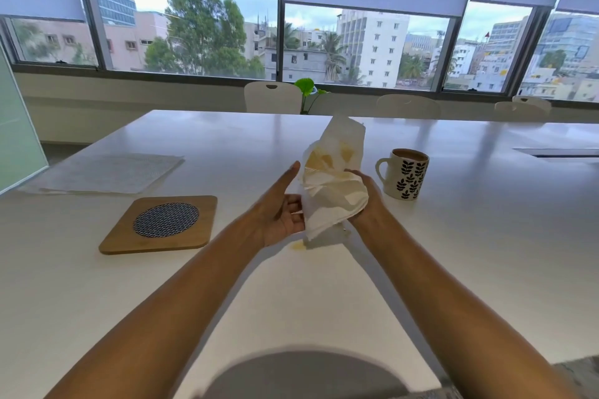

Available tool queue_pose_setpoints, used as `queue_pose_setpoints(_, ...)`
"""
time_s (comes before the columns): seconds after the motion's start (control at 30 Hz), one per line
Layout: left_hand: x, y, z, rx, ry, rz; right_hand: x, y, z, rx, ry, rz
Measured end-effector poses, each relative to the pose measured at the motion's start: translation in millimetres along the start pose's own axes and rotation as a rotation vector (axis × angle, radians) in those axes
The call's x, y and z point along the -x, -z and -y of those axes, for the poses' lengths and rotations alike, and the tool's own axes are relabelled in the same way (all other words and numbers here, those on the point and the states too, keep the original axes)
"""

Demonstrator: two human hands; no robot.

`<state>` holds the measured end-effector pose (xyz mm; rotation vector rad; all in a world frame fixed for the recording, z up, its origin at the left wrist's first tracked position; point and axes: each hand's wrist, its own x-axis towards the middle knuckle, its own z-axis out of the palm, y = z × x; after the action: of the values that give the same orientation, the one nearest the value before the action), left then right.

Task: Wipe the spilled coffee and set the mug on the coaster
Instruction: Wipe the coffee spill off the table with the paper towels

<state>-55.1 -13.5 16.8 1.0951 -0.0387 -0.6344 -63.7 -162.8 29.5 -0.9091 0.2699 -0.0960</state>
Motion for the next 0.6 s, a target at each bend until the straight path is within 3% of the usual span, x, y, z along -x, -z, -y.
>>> queue_pose_setpoints(0.17, 1, 12, -6, -0.087, -0.063, -0.086, -7, 8, 2, 0.203, 0.081, 0.153)
queue_pose_setpoints(0.3, 5, 12, -6, -0.143, -0.146, -0.125, -9, 9, 4, 0.254, 0.005, 0.297)
queue_pose_setpoints(0.5, 9, 13, -9, -0.231, -0.209, -0.163, -14, 16, 6, 0.468, 0.088, 0.261)
queue_pose_setpoints(0.6, 7, 18, -11, -0.257, -0.23, -0.185, -10, 16, 7, 0.516, 0.112, 0.321)
